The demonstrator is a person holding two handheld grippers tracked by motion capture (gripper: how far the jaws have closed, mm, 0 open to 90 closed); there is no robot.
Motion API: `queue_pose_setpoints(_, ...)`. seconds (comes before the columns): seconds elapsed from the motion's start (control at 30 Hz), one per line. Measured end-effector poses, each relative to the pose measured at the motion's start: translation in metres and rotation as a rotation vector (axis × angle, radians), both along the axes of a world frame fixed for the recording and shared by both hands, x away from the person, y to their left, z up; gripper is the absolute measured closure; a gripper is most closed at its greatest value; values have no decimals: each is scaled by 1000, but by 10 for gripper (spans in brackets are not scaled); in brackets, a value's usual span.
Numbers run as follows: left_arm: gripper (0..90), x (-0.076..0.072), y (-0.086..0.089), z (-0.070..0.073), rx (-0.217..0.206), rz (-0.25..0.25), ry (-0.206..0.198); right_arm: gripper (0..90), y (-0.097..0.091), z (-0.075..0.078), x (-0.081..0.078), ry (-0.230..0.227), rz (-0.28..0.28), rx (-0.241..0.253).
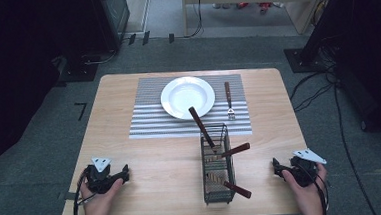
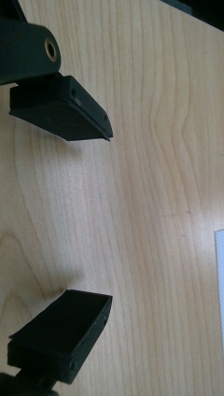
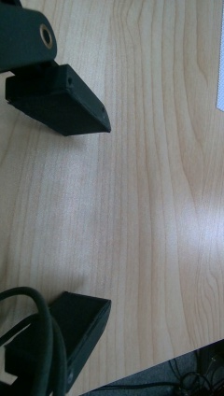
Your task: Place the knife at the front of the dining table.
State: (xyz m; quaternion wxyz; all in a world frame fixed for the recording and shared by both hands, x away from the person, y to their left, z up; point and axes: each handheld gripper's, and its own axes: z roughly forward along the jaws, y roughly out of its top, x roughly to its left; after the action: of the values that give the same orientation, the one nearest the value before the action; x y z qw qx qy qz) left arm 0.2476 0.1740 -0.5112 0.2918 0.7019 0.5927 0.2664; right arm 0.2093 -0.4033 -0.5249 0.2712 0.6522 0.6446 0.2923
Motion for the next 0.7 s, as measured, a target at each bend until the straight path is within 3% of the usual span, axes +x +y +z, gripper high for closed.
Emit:
queue_pose_setpoints(0.1, 166, 0, -2, 3, -11, 0, -19, 131, 0, 0, 0, -1, 0, 0)
queue_pose_setpoints(0.2, 166, 1, -4, 13, -48, 6, -55, 133, 0, 0, 0, -1, -1, 0)
queue_pose_setpoints(0.47, 166, 7, -14, 35, -119, 7, -99, 132, 1, 0, 0, -2, -10, -1)
queue_pose_setpoints(0.6, 166, 14, -32, 50, -169, -14, -108, 113, 2, 0, 2, 1, -21, -2)
queue_pose_setpoints(0.63, 166, 14, -40, 56, -193, -32, -130, 96, 4, 0, 3, 4, -26, -3)
queue_pose_setpoints(0.7, 166, 13, -52, 63, -203, -60, -152, 92, 4, 0, 4, 6, -25, -4)
